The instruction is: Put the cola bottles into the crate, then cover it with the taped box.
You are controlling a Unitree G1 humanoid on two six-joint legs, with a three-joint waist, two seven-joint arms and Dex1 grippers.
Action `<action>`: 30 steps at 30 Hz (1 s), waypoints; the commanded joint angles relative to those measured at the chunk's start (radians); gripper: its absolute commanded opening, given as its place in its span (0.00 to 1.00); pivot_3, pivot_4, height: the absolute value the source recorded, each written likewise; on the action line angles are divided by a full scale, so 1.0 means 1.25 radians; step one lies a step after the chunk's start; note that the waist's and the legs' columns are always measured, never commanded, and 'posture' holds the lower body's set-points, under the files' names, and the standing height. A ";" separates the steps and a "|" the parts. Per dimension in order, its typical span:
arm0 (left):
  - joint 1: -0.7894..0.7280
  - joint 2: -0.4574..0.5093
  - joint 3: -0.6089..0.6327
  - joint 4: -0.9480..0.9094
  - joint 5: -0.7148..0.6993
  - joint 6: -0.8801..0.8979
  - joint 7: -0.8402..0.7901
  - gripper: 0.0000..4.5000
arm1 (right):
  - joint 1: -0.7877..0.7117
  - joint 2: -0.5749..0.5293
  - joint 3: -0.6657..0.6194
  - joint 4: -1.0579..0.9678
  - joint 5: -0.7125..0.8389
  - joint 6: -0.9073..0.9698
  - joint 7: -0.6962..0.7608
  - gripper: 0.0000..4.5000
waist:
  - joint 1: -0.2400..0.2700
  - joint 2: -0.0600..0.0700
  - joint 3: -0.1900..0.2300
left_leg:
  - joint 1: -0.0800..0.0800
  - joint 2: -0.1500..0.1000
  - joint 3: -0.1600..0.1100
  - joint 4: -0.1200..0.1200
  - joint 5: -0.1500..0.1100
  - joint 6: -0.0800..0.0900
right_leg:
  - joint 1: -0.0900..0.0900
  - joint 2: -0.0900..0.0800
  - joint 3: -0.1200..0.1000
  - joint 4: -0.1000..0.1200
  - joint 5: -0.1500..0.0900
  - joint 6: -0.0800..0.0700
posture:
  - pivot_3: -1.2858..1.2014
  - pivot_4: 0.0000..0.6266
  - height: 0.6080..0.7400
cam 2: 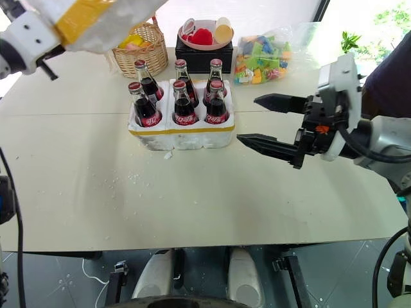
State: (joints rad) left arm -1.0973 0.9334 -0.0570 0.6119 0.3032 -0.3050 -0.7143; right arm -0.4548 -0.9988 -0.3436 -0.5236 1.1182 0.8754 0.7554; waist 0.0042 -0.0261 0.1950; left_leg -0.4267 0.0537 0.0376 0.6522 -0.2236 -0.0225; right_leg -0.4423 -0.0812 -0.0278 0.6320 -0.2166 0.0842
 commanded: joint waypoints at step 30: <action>0.187 0.055 -0.108 -0.205 0.331 -0.167 0.293 0.07 | -0.010 0.031 -0.009 -0.006 0.012 -0.010 -0.056 1.00 | 0.007 0.000 0.000 | 0.000 0.000 0.000 0.000 0.000 0.000 | 0.001 0.000 0.000 0.000 0.000 0.000 | 0.52 0.24 1.00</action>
State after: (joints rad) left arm -0.8579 0.9794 -0.1949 0.3561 0.6998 -0.5043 -0.3701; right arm -0.4682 -0.9494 -0.3239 -0.5124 1.1246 0.8740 0.6809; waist 0.0126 -0.0259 0.1947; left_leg -0.4260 0.0536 0.0373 0.6528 -0.2236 -0.0224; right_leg -0.4411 -0.0809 -0.0277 0.6318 -0.2166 0.0843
